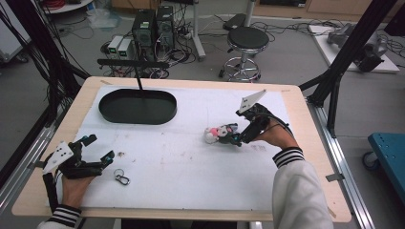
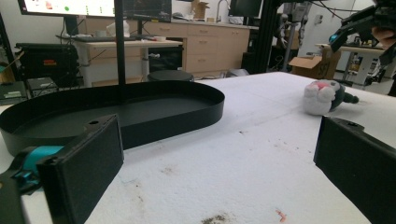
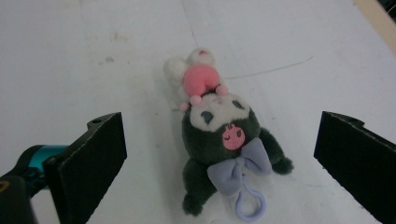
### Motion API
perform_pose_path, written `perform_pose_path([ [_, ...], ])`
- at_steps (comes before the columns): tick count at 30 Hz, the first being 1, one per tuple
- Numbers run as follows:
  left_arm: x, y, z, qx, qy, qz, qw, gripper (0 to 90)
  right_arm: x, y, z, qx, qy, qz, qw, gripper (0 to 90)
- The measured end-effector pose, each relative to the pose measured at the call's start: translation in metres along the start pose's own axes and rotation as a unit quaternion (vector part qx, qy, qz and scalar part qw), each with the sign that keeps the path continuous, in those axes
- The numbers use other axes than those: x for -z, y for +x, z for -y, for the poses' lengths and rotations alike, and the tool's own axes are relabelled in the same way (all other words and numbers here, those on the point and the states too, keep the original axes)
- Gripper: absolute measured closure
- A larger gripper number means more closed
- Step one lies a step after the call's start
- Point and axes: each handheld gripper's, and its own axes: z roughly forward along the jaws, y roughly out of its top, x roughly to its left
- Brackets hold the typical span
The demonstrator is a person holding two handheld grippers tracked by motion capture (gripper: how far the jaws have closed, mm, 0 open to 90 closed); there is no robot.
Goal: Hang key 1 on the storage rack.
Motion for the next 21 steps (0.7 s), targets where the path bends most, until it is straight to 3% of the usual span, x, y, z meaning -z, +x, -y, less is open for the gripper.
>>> perform_pose_path([
  [5, 0.0, 0.0, 0.0, 0.002, 0.0, 0.0, 1.0, 1.9, -0.01, -0.007, -0.007, 0.007, 0.023, -0.006, 0.9997, 1.6],
  [7, 0.0, 0.0, 0.0, 0.001, 0.0, 0.0, 1.0, 1.9, -0.014, -0.009, -0.008, 0.009, 0.019, -0.009, 0.9997, 1.6],
  [21, 0.0, 0.0, 0.0, -0.002, 0.0, -0.002, 1.0, 1.9, -0.045, -0.013, -0.005, 0.016, 0.074, -0.026, 0.9968, 1.6],
])
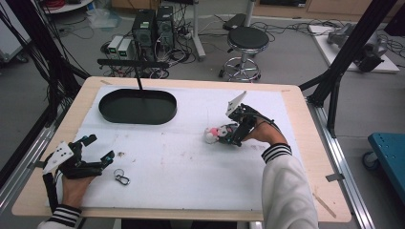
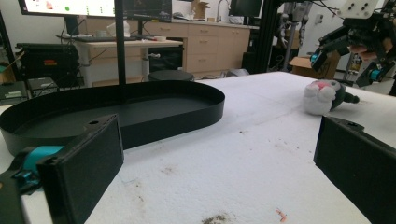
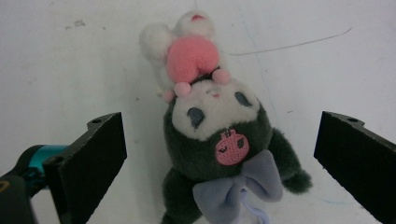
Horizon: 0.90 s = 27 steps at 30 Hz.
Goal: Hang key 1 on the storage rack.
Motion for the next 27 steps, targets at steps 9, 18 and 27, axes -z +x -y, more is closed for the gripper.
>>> perform_pose_path([
  [9, 0.0, 0.0, 0.0, 0.003, 0.0, -0.001, 1.0, 1.9, -0.016, -0.002, 0.0, 0.012, 0.024, -0.007, 0.9996, 1.6],
  [18, 0.0, 0.0, 0.0, 0.003, 0.001, 0.0, 1.0, 1.9, -0.026, -0.005, 0.002, 0.009, 0.037, -0.013, 0.9992, 2.1],
  [27, 0.0, 0.0, 0.0, 0.004, 0.0, -0.001, 1.0, 1.9, -0.03, -0.009, 0.004, -0.005, 0.035, -0.018, 0.9992, 6.5],
])
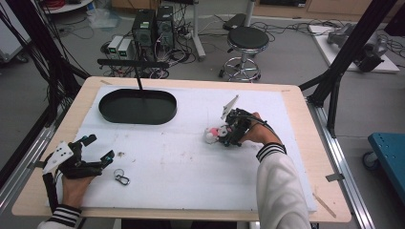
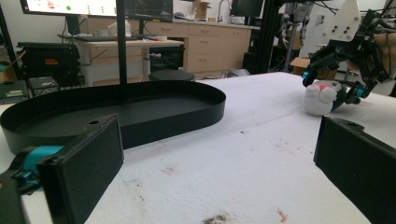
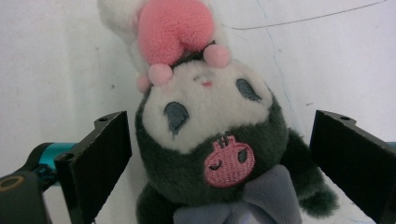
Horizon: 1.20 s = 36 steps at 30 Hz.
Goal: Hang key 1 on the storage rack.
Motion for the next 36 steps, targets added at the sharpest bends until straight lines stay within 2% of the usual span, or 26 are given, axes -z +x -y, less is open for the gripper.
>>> perform_pose_path([
  [1, 0.0, 0.0, 0.0, 0.0, 0.0, 0.0, 1.0, 1.9, 0.0, 0.0, 0.0, -0.001, 0.001, -0.002, 1.0, 8.6],
  [3, 0.0, 0.0, 0.0, 0.0, 0.0, 0.0, 1.0, 1.9, -0.001, -0.002, 0.0, -0.004, 0.004, -0.011, 0.9999, 18.3],
  [7, 0.0, 0.0, 0.0, -0.001, 0.0, 0.0, 1.0, 1.9, -0.001, -0.002, 0.0, -0.005, 0.003, -0.025, 0.9997, 26.4],
  [10, 0.0, 0.0, 0.0, 0.0, 0.0, 0.0, 1.0, 1.9, 0.0, -0.001, 0.0, 0.005, 0.007, -0.025, 0.9996, 35.5],
  [13, 0.0, 0.0, 0.0, -0.001, 0.0, 0.0, 1.0, 1.9, 0.001, 0.001, -0.002, 0.005, 0.011, -0.021, 0.9997, 40.7],
  [25, 0.0, 0.0, 0.0, 0.0, 0.0, 0.0, 1.0, 1.9, 0.003, 0.006, -0.005, -0.003, 0.017, -0.005, 0.9998, 45.1],
  [29, 0.0, 0.0, 0.0, 0.0, 0.0, -0.001, 1.0, 1.9, 0.012, 0.005, -0.005, -0.021, -0.01, -0.001, 0.9997, 45.1],
  [34, 0.0, 0.0, 0.0, 0.001, 0.0, 0.001, 1.0, 1.9, 0.027, 0.01, -0.005, -0.026, -0.031, 0.009, 0.9991, 44.9],
  [36, 0.0, 0.0, 0.0, 0.0, 0.0, 0.001, 1.0, 1.9, 0.034, 0.014, -0.007, -0.046, -0.057, 0.006, 0.9973, 44.9],
])
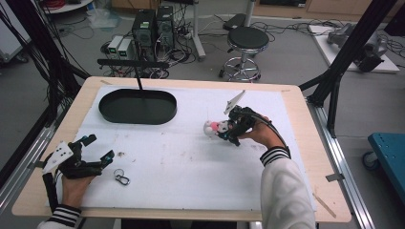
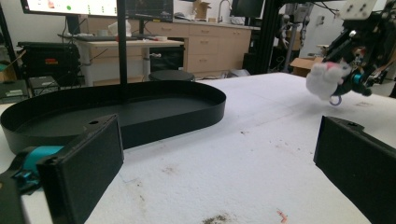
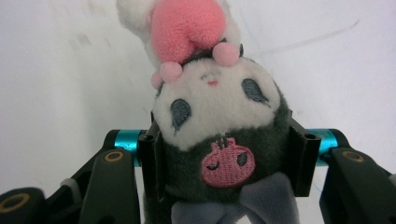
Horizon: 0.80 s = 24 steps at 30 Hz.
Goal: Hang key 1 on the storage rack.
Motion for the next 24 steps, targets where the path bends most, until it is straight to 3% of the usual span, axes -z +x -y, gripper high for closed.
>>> perform_pose_path([
  [4, 0.0, 0.0, 0.0, -0.002, -0.001, 0.006, 1.0, 1.9, 0.011, 0.01, -0.005, -0.009, -0.024, 0.002, 0.9997, 44.7],
  [7, 0.0, 0.0, 0.0, -0.005, -0.001, 0.007, 1.0, 1.9, 0.017, 0.017, -0.008, 0.001, -0.035, 0.007, 0.9994, 44.5],
  [14, 0.001, 0.003, -0.005, -0.007, 0.004, 0.003, 1.0, 1.9, 0.029, 0.023, -0.011, 0.0, -0.068, 0.007, 0.9976, 44.4],
  [24, -0.007, 0.007, -0.041, -0.022, 0.015, 0.05, 0.9984, 1.9, 0.033, 0.035, -0.019, 0.007, -0.112, -0.01, 0.9937, 43.9],
])
